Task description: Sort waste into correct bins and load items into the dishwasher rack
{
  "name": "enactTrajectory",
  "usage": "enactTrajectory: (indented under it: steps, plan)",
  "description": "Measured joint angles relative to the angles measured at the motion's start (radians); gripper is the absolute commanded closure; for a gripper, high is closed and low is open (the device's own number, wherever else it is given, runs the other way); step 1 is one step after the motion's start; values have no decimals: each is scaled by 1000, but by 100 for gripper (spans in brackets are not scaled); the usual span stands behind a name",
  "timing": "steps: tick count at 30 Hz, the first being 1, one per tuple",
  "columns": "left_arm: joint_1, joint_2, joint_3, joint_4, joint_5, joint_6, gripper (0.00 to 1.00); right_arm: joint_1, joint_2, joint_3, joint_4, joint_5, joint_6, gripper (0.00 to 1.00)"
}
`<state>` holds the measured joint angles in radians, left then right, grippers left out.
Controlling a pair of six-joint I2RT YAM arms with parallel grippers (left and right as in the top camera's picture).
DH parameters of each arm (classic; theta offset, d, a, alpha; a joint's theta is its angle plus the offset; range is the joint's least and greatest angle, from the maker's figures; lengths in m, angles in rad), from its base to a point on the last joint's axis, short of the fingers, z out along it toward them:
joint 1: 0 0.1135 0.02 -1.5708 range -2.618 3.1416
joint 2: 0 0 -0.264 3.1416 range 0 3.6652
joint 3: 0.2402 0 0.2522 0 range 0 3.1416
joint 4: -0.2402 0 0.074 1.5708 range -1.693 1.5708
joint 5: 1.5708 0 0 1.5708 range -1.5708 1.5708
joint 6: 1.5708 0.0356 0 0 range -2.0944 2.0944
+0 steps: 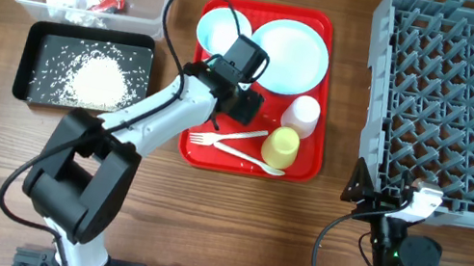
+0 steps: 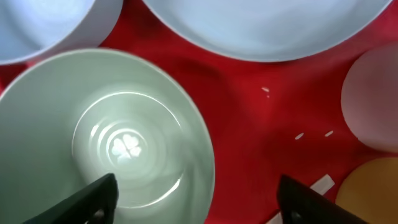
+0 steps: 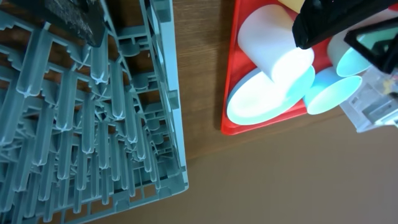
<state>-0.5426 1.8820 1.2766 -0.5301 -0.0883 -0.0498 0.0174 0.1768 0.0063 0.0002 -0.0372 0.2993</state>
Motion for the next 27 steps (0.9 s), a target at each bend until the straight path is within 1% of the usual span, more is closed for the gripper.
enactTrajectory:
  steps: [2, 5, 8, 9, 11, 13, 16, 18, 21, 23, 27]
  plan:
    - [6, -44, 7, -56, 15, -84, 0, 0, 0, 0, 0, 0, 57, 0]
    - [37, -176, 29, -96, 34, -140, 0, 0, 0, 0, 10, -64, 131, 0]
    - [101, -358, 56, -134, 37, -167, 0, 0, 0, 8, 0, -172, 150, 0]
    - [128, -417, 64, -153, 37, -174, 0, 0, 1, 27, -26, -205, 146, 0]
    - [165, -477, 71, -186, 37, -177, 0, 0, 13, 90, -92, -240, 124, 0]
    - [204, -513, 71, -230, 37, -181, 0, 0, 55, 214, -173, -260, 82, 0]
    - [255, -517, 71, -287, 38, -182, 0, 0, 206, 474, -303, -278, 3, 0]
    - [283, -515, 70, -328, 37, -182, 0, 0, 362, 667, -397, -286, -37, 0]
    - [314, -514, 70, -356, 37, -182, 0, 0, 615, 955, -584, -316, -84, 0]
    - [327, -514, 70, -364, 37, -182, 0, 4, 819, 1182, -763, -338, -119, 0]
    - [332, -514, 70, -368, 37, -182, 0, 63, 1156, 1525, -1032, -346, -193, 0]
